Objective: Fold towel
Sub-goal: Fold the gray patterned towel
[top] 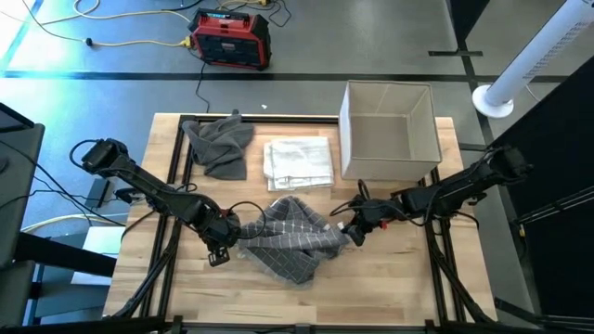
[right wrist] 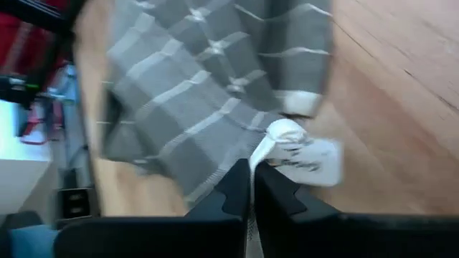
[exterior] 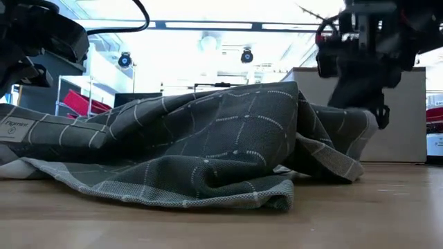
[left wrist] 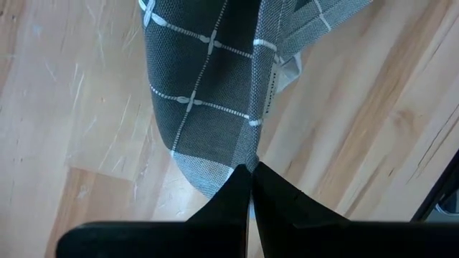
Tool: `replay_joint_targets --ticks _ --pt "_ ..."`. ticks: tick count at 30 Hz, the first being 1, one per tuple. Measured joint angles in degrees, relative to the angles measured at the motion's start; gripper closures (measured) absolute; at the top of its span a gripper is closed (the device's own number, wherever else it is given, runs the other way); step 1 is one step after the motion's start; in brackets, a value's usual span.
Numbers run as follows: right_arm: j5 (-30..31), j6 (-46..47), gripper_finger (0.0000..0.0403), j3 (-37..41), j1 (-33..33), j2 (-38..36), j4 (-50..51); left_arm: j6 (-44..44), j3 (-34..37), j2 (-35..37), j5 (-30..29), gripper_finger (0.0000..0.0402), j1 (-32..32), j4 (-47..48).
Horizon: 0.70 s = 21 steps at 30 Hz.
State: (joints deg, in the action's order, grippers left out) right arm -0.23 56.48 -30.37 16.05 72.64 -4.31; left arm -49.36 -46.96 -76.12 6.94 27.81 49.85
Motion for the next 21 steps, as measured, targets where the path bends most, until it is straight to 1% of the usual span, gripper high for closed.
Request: replay_joint_targets --ticks 9,12,14,16,18,21 --pt "8.40 -11.00 0.0403 -12.11 7.49 -8.85 15.45 -4.56 -1.97 0.29 7.71 0.0401 0.00 0.03" --pt "11.29 -13.20 0.0403 -16.56 10.76 -9.90 22.48 -3.10 -4.37 0.33 7.93 0.0401 0.00 -0.03" --pt "12.97 -14.05 0.0403 -18.82 12.30 -9.90 26.71 -0.48 -5.90 0.33 7.83 0.0401 -0.37 0.06" --pt "15.25 -14.13 0.0403 -20.32 13.08 -9.79 28.84 1.27 -7.33 0.33 7.15 0.0401 -0.98 0.12" --pt "17.00 -14.61 0.0403 -21.24 13.26 -9.75 29.00 1.67 -9.40 0.39 4.64 0.0401 -1.48 1.86" --pt "17.92 -16.53 0.0403 -24.35 13.25 -9.78 30.21 0.85 -15.10 1.40 -0.99 0.0401 -1.70 6.84"
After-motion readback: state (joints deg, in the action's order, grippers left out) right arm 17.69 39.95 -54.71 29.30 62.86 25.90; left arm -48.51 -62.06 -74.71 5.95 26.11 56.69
